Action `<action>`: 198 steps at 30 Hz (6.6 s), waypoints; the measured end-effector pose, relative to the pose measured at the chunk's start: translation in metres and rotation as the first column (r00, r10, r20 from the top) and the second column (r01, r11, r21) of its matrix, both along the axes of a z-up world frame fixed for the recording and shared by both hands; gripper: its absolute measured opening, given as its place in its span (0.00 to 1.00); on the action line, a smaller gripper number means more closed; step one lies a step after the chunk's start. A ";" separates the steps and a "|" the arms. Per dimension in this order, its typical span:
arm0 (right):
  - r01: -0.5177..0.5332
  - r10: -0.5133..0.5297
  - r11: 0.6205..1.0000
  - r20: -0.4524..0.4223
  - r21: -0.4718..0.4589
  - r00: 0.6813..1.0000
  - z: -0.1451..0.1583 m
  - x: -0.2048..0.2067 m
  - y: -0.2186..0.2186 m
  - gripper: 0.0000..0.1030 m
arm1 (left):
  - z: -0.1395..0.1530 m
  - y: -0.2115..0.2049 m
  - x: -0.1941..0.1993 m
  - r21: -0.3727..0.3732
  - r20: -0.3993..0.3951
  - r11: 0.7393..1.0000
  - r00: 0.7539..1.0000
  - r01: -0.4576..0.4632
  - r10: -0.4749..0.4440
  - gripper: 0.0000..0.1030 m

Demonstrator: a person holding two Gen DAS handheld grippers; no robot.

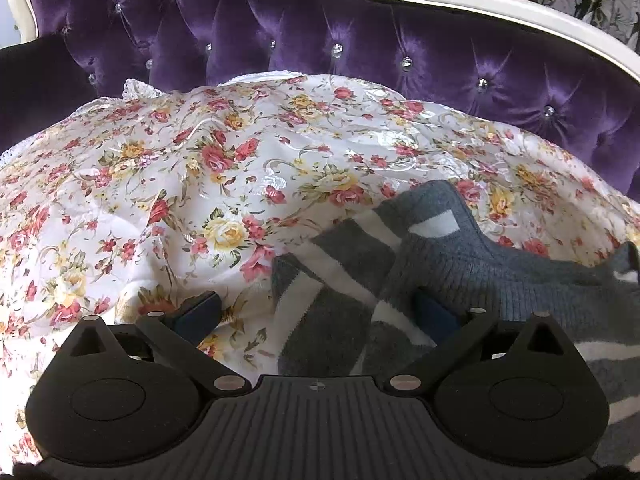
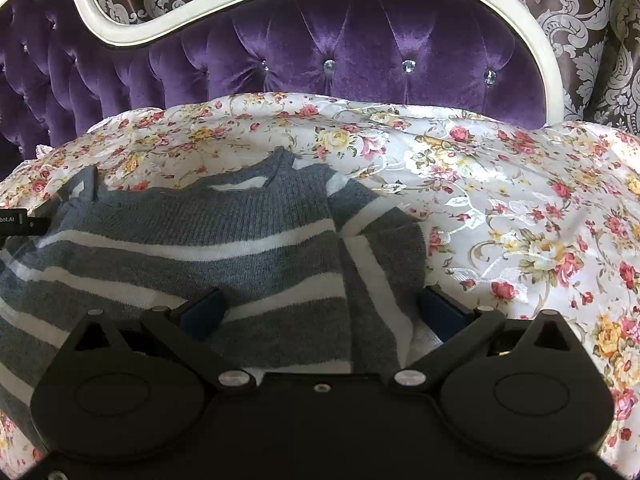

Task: Fold small clothes

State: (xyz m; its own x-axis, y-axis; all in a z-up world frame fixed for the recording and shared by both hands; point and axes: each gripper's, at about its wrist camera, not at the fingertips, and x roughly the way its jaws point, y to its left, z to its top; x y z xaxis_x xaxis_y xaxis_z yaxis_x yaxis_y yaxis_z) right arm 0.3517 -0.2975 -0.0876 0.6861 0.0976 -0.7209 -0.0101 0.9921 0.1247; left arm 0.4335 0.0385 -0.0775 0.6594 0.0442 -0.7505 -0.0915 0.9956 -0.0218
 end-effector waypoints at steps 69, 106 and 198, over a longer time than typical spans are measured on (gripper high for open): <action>-0.022 0.157 0.607 -0.092 0.794 0.983 -0.018 0.003 -0.091 1.00 | 0.005 0.004 0.006 -0.045 -0.045 0.998 0.999 -0.033 0.030 1.00; -0.011 0.135 0.755 -0.139 0.656 0.981 -0.009 0.003 -0.073 0.53 | 0.019 -0.105 -0.091 0.040 -0.029 0.959 0.960 0.280 -0.279 0.98; -0.620 0.618 0.781 0.225 -0.067 0.754 0.024 -0.109 0.212 0.40 | 0.034 0.000 -0.125 -0.032 0.058 0.961 0.961 0.273 -0.271 0.84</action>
